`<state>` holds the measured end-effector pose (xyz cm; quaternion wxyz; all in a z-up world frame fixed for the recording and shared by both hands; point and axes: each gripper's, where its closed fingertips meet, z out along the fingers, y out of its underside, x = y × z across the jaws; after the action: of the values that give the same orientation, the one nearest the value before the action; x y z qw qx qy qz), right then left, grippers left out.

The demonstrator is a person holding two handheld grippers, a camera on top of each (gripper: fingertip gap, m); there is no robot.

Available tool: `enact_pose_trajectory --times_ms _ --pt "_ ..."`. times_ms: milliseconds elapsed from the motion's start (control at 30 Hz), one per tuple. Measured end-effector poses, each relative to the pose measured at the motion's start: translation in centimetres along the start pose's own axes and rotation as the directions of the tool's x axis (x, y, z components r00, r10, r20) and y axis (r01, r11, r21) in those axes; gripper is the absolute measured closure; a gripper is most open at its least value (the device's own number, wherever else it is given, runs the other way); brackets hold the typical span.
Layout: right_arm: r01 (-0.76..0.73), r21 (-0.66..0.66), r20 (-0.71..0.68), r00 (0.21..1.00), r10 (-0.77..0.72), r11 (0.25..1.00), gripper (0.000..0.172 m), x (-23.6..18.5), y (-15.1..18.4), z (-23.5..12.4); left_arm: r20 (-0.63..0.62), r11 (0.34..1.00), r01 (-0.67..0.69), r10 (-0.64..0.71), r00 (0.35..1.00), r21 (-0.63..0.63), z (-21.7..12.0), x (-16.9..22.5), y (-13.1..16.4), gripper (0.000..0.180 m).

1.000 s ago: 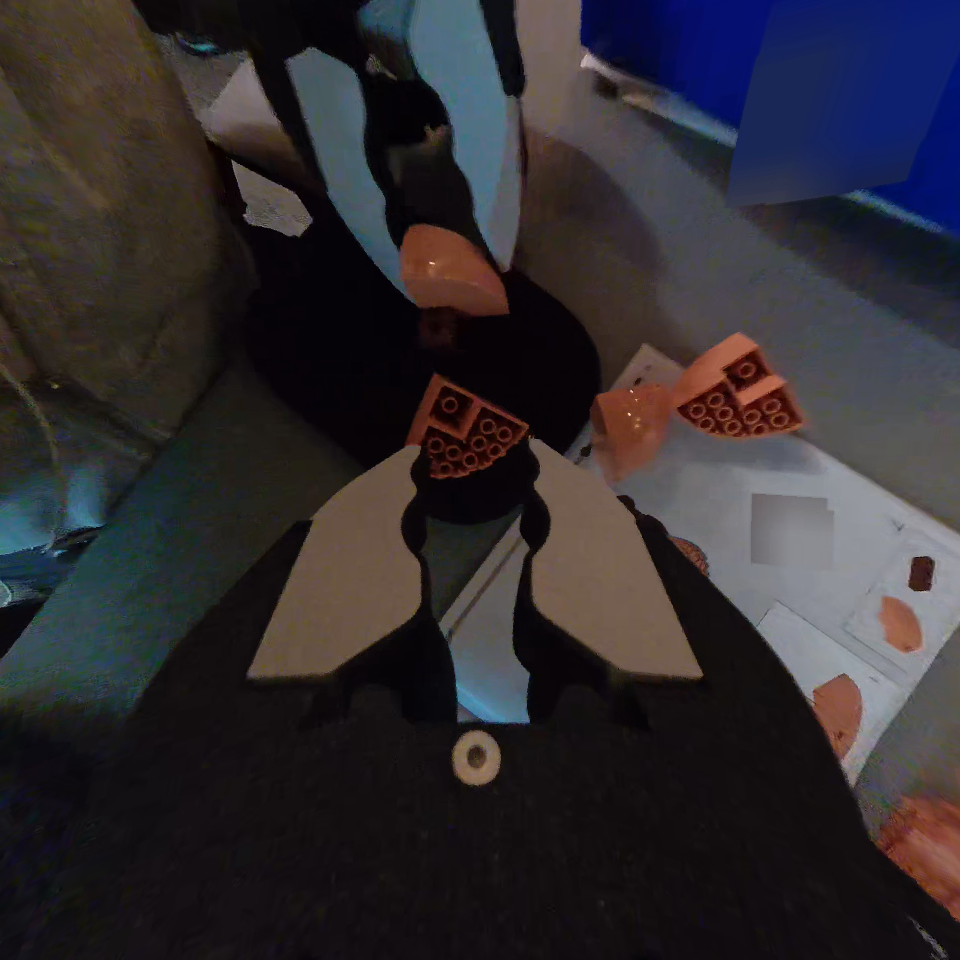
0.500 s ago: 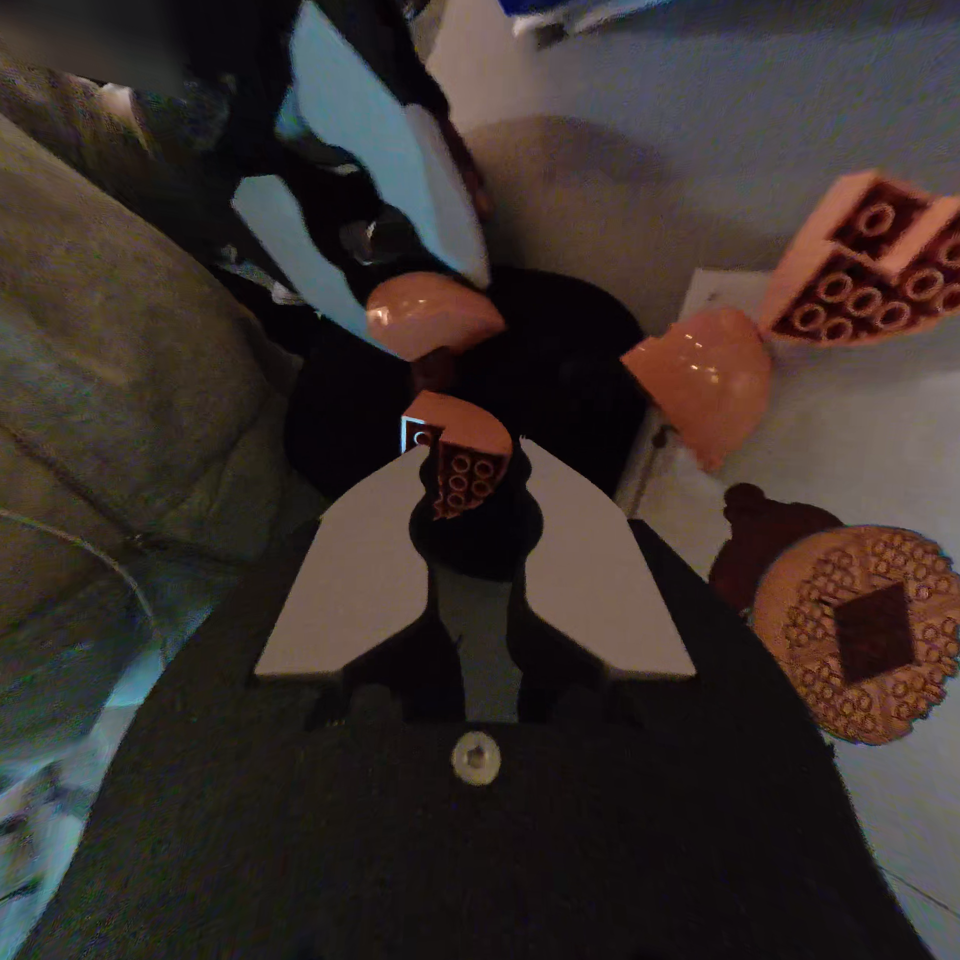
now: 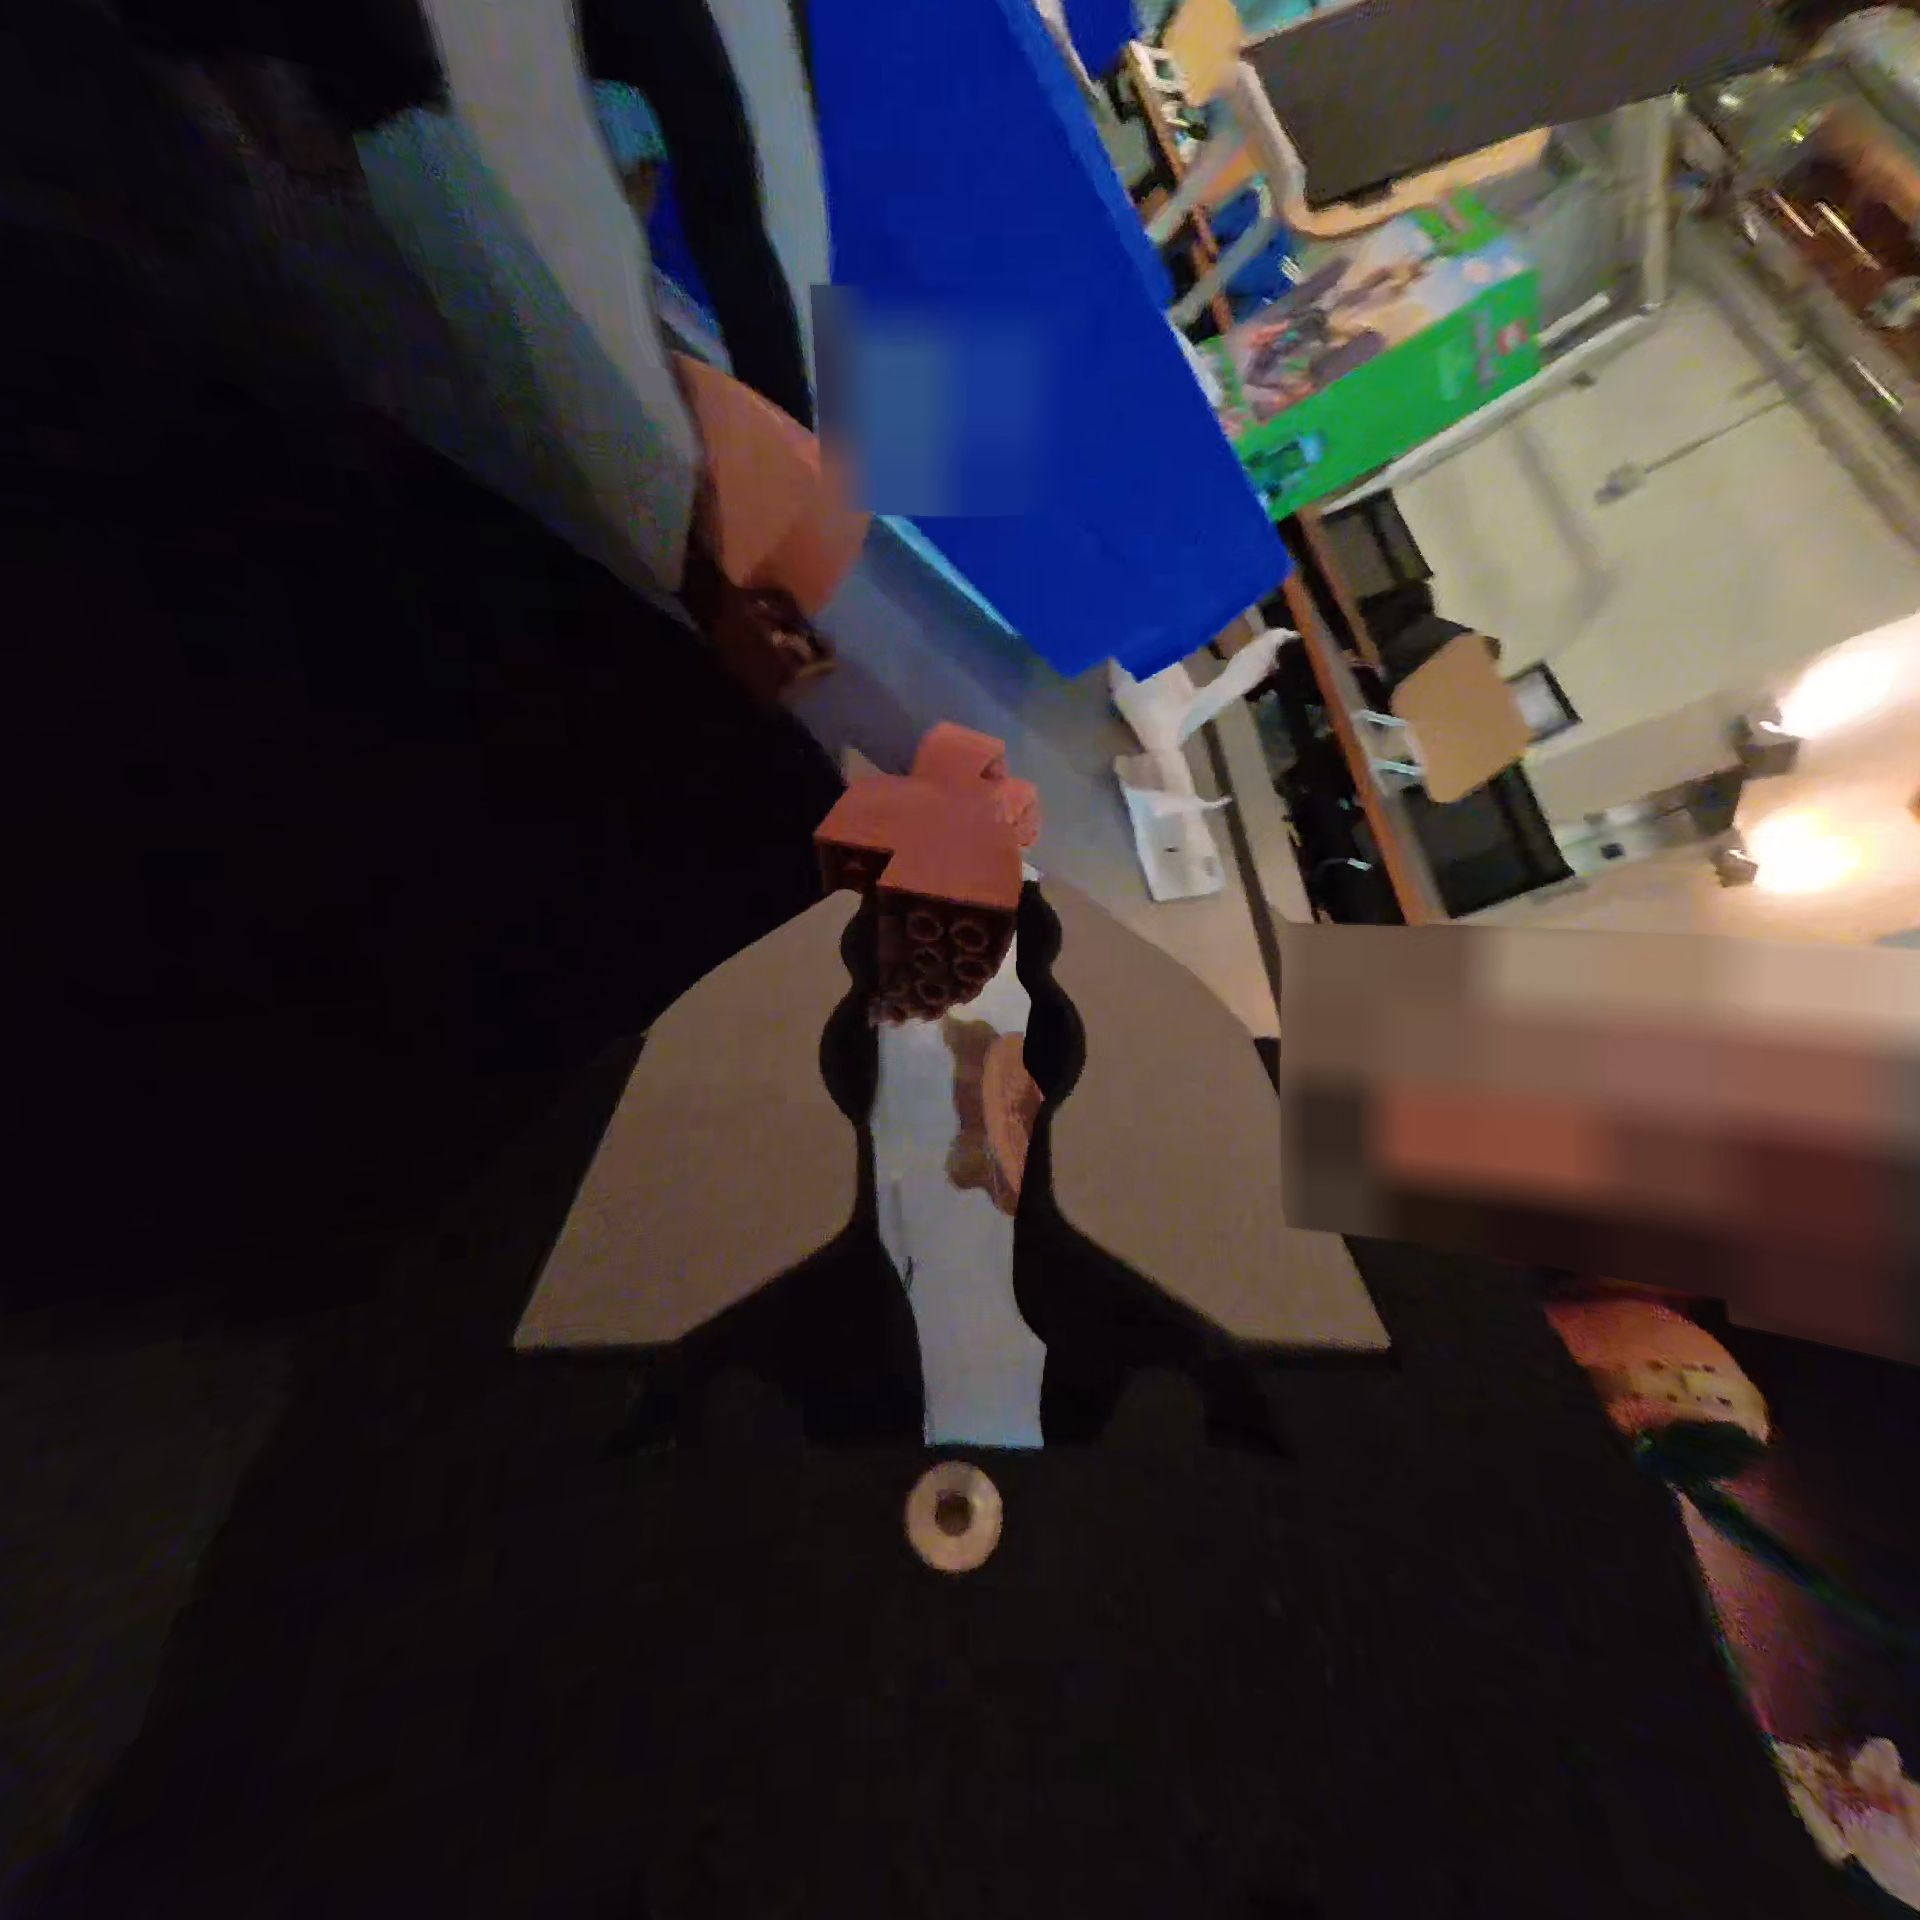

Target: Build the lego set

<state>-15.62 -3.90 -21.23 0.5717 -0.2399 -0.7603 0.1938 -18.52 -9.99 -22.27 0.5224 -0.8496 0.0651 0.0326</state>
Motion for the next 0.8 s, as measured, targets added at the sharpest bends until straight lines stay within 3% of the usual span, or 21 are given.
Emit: enact_pose_trajectory --times_ms 167,233,333,400,500,600,700,800 --pt "-0.038 -0.05 0.193 0.98 0.047 0.998 0.145 -3.3 0.2 -2.3 -0.021 1.0 -0.027 0.027 0.999 -0.014 0.1 0.8 0.4 0.144" --pt "-0.086 -0.057 0.269 0.958 0.098 0.995 0.132 -3.3 -0.1 -3.1 -0.028 0.999 -0.043 0.043 0.999 -0.017 0.2 1.2 0.4 0.144" --pt "-0.203 -0.031 0.418 0.887 0.197 0.979 0.12 -2.5 -1.2 -4.1 -0.028 0.997 -0.072 0.072 0.997 -0.026 0.1 1.6 0.6 0.144" --pt "-0.24 0.029 0.573 0.799 0.181 0.97 0.126 -2.3 -2.4 -5.1 -0.035 0.996 -0.081 0.079 0.996 -0.034 0.1 2.0 0.8 0.144" --pt "-0.211 0.037 0.679 0.722 0.13 0.977 0.13 -1.2 -2.4 -4.2 -0.034 0.996 -0.089 0.088 0.996 -0.032 0.1 2.3 0.9 0.144" --pt "-0.218 -0.16 0.688 0.675 0.267 0.963 0.121 -1.7 -1.4 -1.3 -0.02 0.995 -0.096 0.095 0.995 -0.033 0.2 2.4 0.8 0.144" --pt "-0.236 -0.365 0.671 0.604 0.43 0.9 0.095 -4.1 -0.9 -0.9 0.009 0.991 -0.122 0.122 0.992 -0.063 0.1 2.2 1.2 0.144" --pt "-0.218 -0.4 0.615 0.656 0.437 0.89 0.097 -5.2 0.4 -0.9 0.013 0.991 -0.122 0.123 0.992 -0.062 -0.1 2.4 1.5 0.144"
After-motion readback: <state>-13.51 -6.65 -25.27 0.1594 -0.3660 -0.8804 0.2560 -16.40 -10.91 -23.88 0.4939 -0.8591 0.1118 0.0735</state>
